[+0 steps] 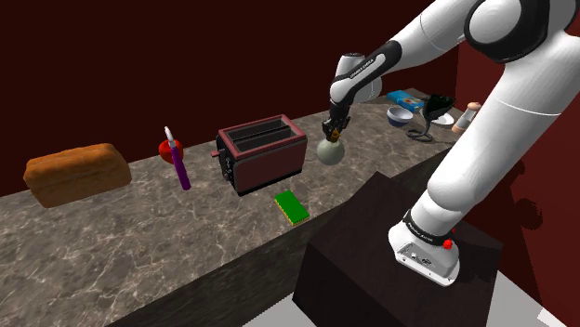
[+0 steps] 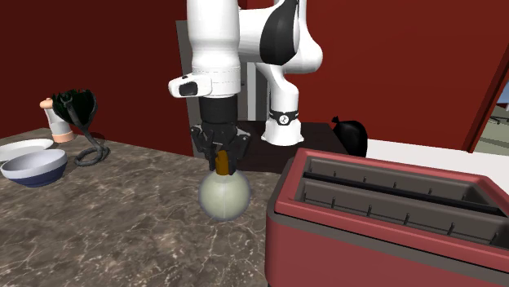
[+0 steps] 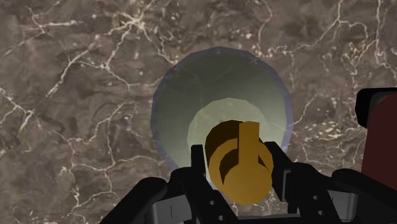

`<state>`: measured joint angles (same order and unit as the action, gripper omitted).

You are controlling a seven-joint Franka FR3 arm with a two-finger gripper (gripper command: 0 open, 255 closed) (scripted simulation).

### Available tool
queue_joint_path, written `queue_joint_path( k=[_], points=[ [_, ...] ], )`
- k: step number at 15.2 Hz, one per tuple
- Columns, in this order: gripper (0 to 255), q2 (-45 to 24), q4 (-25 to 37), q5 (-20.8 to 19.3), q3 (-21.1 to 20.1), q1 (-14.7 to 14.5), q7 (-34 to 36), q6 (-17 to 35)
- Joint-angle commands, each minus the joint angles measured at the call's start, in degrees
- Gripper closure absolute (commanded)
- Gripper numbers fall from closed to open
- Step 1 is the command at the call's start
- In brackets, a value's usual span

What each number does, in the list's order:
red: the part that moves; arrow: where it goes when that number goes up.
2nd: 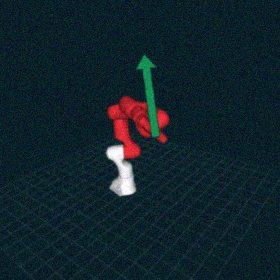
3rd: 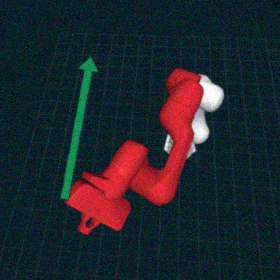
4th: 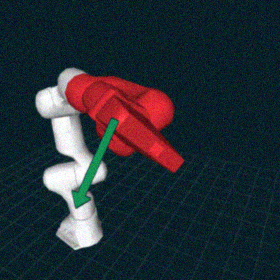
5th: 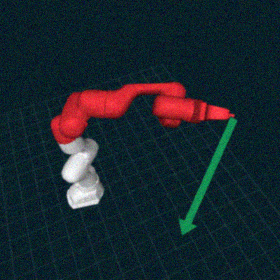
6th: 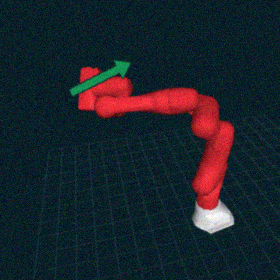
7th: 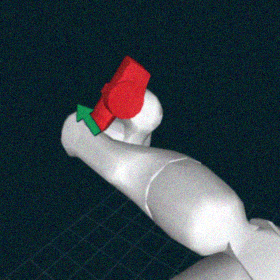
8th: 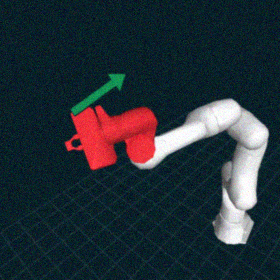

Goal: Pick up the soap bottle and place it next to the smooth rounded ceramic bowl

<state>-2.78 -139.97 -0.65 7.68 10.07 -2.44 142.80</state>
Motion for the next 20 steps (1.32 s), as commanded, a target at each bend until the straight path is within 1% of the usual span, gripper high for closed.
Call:
queue_joint_path(
  k=[1, 5, 20],
  points=[
    [255, -0.01, -0.03, 0.02, -0.03, -0.02, 0.0, -0.01],
    [255, -0.03, -0.01, 0.02, -0.03, -0.03, 0.01, 0.0],
    [255, 8.52, 3.62, -1.34, -0.11, -0.04, 0.91, -12.13]
  ],
)
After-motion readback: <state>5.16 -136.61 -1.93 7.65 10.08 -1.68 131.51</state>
